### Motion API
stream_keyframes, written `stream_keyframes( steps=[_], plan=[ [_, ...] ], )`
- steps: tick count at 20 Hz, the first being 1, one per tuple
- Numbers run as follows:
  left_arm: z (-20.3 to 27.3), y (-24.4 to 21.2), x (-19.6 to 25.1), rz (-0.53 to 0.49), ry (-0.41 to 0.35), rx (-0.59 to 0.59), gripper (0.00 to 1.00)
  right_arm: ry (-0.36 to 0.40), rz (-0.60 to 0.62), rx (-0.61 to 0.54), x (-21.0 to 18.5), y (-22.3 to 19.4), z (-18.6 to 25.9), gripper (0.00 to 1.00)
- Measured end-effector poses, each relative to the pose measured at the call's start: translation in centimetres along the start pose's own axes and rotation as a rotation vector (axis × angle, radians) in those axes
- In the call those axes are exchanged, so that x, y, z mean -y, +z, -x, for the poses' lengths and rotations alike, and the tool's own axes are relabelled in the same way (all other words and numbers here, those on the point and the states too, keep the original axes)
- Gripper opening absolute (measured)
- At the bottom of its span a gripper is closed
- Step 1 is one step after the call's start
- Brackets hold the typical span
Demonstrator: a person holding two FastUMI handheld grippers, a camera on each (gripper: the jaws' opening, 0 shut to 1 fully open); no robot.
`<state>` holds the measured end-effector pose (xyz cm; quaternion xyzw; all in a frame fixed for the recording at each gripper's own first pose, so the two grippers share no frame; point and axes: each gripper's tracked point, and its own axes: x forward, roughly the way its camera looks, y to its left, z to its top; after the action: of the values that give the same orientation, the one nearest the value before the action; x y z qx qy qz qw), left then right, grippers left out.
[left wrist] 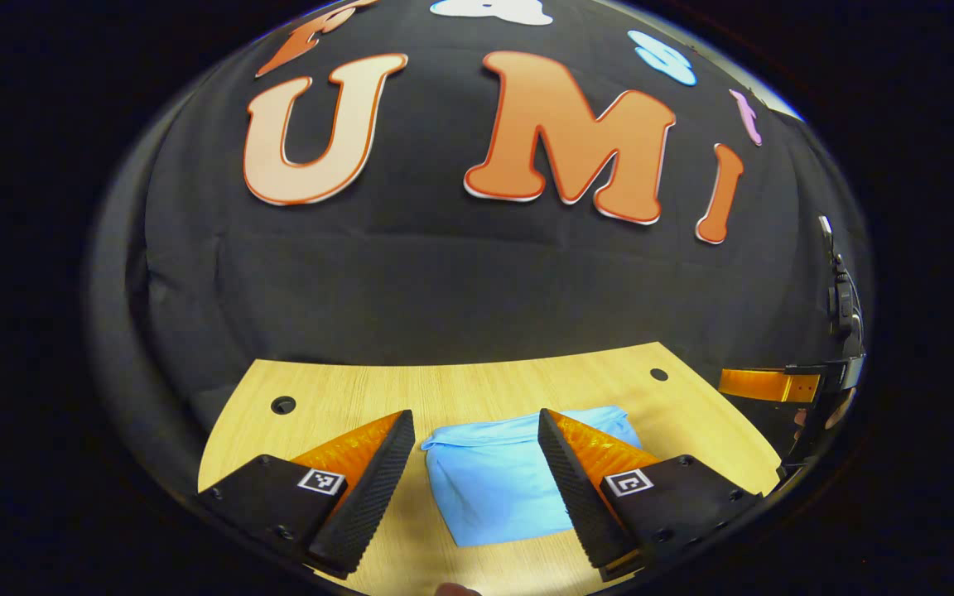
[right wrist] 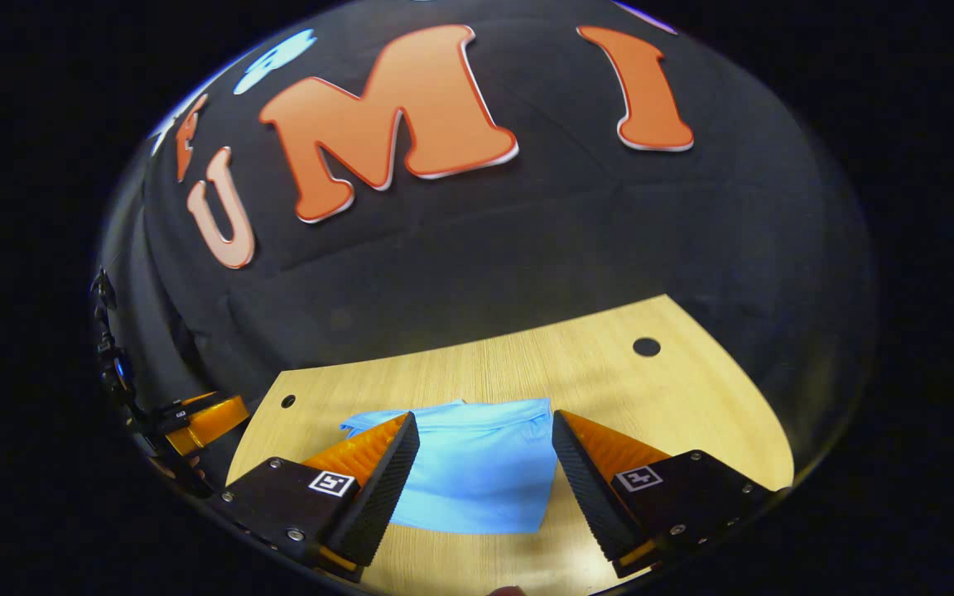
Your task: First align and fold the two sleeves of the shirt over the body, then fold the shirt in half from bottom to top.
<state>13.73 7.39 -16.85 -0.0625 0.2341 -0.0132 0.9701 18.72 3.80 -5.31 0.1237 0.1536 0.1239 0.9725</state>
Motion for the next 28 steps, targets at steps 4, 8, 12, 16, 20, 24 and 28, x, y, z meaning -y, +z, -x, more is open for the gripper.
stream_keyframes(
  steps=[4,8,12,16,20,24,28],
  plan=[
    [6.0,0.0,1.5,0.008,0.004,0.056,0.98,0.027,0.089,0.101,-2.1,2.4,3.4,0.98],
    [11.9,0.0,3.9,-0.027,0.030,0.184,0.98,0.038,0.157,0.205,-3.8,4.0,5.7,0.98],
    [16.7,-0.4,6.0,-0.073,0.040,0.285,0.98,0.040,0.245,0.310,-6.0,4.5,8.9,0.98],
    [20.4,-0.3,8.0,-0.076,0.040,0.369,0.98,0.056,0.288,0.341,-7.1,3.2,11.2,0.98],
    [22.3,-3.0,11.2,-0.048,0.004,0.353,0.98,0.057,0.265,0.350,-6.8,1.2,13.6,0.99],
    [24.5,-3.3,11.6,-0.041,0.050,0.366,0.99,0.066,0.251,0.390,-6.6,1.4,15.7,0.99],
    [27.0,-3.1,10.9,-0.033,0.119,0.392,0.99,0.079,0.292,0.411,-6.7,0.8,16.6,0.99]
  ],
)
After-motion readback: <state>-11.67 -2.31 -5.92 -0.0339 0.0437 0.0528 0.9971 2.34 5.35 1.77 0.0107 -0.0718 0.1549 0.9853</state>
